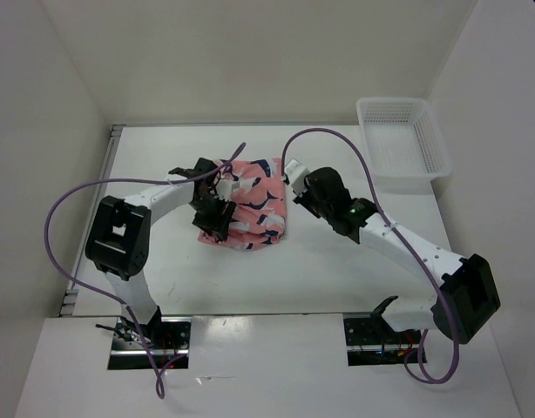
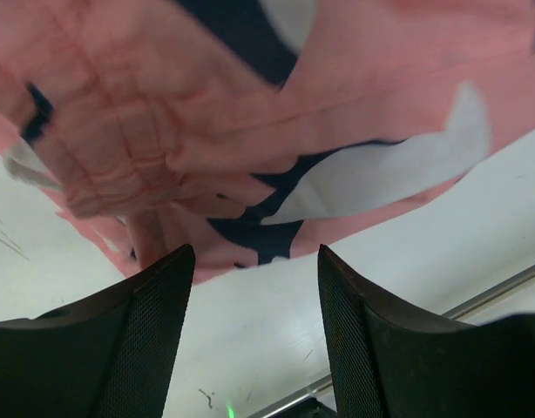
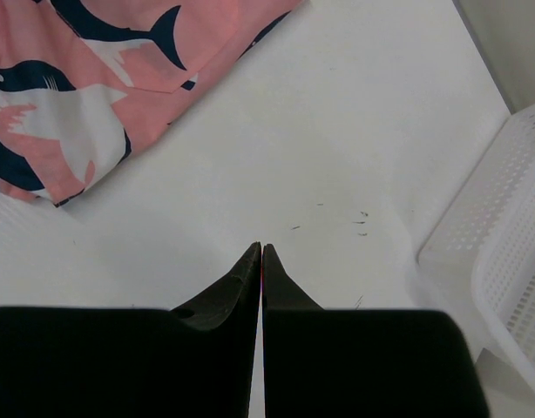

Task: Fold and stack the shorts
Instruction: Fold the shorts

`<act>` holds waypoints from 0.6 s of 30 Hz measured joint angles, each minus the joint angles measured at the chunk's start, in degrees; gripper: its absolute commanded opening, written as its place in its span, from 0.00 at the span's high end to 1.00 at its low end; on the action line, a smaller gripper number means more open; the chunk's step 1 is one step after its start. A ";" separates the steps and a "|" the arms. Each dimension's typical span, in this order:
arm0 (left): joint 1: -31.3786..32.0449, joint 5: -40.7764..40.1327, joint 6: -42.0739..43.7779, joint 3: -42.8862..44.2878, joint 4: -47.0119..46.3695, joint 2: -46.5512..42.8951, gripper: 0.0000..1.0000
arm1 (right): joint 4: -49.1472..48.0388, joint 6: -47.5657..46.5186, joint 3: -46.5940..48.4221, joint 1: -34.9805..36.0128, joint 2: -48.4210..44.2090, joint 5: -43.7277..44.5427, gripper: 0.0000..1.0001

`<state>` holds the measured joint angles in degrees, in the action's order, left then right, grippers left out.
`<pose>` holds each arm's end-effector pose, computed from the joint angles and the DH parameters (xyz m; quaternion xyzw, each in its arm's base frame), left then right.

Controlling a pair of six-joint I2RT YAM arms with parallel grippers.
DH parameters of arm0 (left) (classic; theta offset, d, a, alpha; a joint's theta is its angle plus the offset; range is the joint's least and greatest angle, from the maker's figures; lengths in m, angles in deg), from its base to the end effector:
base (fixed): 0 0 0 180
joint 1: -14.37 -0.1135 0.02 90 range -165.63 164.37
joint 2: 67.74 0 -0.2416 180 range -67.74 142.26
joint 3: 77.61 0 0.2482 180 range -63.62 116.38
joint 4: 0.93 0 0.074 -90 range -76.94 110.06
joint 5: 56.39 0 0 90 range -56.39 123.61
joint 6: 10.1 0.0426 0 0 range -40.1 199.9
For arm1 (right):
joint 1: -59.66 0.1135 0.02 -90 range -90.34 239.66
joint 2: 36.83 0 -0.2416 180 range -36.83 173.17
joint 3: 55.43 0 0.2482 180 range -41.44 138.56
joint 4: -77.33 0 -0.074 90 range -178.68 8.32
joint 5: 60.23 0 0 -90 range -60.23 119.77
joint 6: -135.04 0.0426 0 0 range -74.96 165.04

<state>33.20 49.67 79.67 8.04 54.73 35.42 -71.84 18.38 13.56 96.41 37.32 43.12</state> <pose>0.3227 -0.1225 0.1641 0.1785 0.9634 -0.1603 0.1200 0.2420 0.1684 0.2557 -0.4202 0.7806 -0.0635 0.4584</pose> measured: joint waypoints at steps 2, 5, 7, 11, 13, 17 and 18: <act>0.00 -1.20 0.00 -1.95 0.15 0.04 0.34 | 0.00 -0.24 -0.17 0.00 -0.44 0.04 0.95; 0.00 -2.14 -0.02 -3.17 0.33 0.04 0.34 | -0.13 -0.50 -0.17 0.00 -0.66 0.04 0.95; 0.00 -2.40 -0.02 -3.17 0.35 -0.04 0.31 | -0.17 -0.74 -0.17 0.00 -0.68 0.04 0.95; 0.00 -2.19 -0.02 -3.10 2.19 -1.88 0.29 | -0.20 -1.60 -0.17 0.00 -0.70 0.28 0.95; 0.00 -1.60 0.00 -2.78 3.63 -4.07 0.27 | -0.22 -1.81 -0.20 -0.20 -0.81 0.59 0.95; -1.14 1.22 0.02 -0.02 5.27 -10.10 0.26 | -0.70 -2.23 -0.31 -2.01 -1.22 0.72 0.90; -2.05 1.86 0.04 1.20 5.49 -11.61 0.26 | -0.90 -2.36 -0.37 -3.04 -1.46 0.83 0.89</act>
<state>31.14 51.52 79.71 9.24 60.22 23.81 -72.74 16.02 13.19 93.37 35.86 43.95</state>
